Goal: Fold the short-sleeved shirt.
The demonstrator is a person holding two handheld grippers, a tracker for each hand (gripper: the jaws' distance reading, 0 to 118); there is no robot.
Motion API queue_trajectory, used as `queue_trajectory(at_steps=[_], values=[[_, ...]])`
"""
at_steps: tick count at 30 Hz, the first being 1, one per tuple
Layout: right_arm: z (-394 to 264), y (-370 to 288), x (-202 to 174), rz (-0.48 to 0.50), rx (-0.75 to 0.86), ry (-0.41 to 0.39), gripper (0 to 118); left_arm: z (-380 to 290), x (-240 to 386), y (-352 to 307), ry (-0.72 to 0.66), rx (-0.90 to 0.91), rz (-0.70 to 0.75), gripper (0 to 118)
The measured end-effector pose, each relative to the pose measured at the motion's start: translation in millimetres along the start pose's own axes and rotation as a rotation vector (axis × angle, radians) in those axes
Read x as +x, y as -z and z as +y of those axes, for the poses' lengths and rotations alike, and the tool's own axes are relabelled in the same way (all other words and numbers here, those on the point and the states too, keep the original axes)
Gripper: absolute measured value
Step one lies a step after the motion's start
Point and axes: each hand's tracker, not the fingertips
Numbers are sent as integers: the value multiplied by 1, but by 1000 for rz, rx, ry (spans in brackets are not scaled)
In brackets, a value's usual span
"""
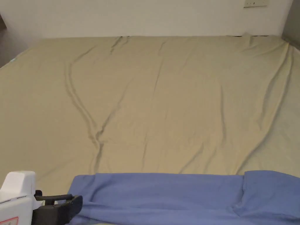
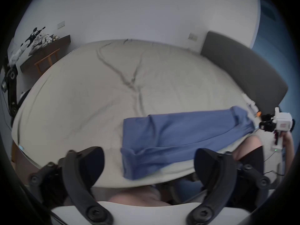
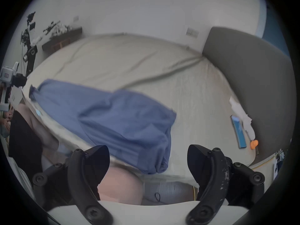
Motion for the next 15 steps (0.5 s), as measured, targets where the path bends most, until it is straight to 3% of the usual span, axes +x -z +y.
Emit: queue_trajectory(at_steps=[1,2,3,4,5,9,13,14,15], values=[[4,-14,-13,4,57,13,88,-4,1,-9,-34,8,-31,65],[7,-24,-22,44,101,16,69,-8,2,-15,-55,17,-54,28],[10,-30,-31,91,133,23,43,-12,2,-18,-74,34,-67,0],[14,-32,-43,91,154,49,14,-17,1,-16,-110,53,-60,0],[18,-33,-55,85,174,71,4,-19,-1,-17,-154,65,-70,0],[36,-24,-93,133,192,30,1,-28,-19,-4,-107,-13,-153,0],[53,-11,-118,209,168,31,1,-6,-67,12,-161,-43,-230,0],[56,-7,-124,210,163,28,1,-1,-83,17,-165,-59,-299,9],[58,-5,-129,212,158,19,1,3,-96,24,-200,-79,-306,32]])
